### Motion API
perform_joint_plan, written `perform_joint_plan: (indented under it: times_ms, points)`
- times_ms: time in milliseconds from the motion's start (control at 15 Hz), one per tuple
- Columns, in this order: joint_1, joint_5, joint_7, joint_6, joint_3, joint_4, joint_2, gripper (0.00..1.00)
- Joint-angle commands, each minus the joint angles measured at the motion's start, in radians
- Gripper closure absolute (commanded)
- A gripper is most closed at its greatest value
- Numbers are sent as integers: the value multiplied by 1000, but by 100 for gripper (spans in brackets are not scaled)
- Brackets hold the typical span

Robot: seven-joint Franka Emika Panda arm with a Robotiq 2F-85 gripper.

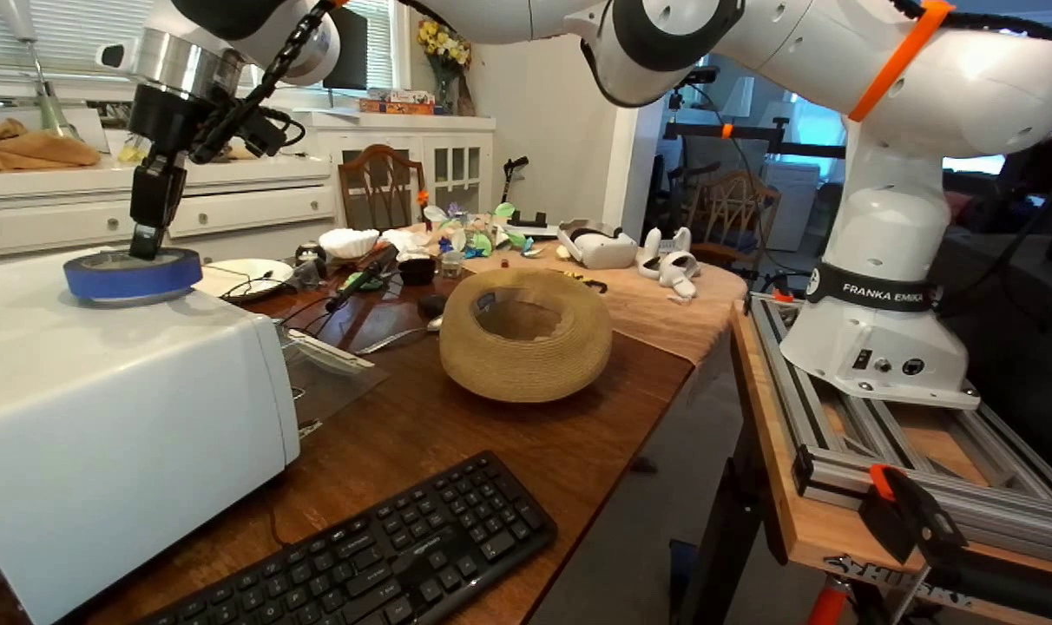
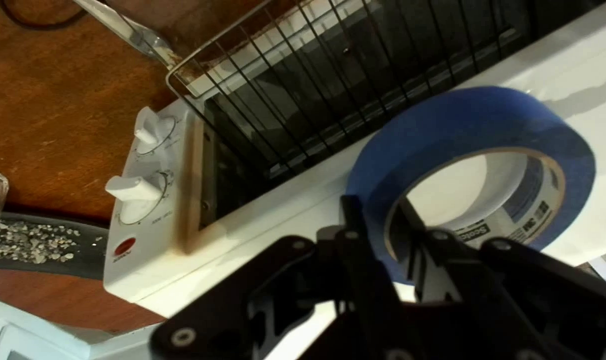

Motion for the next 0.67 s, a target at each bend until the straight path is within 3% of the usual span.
perform_joint_plan:
  times_ms: [0, 267, 600]
  points:
    - [-19, -49, 22, -82, -60, -7, -71, 95]
    - [-45, -109, 140, -156, -182, -106, -214, 95]
    - [-73, -90, 235, -329, -248, -295, -385, 95]
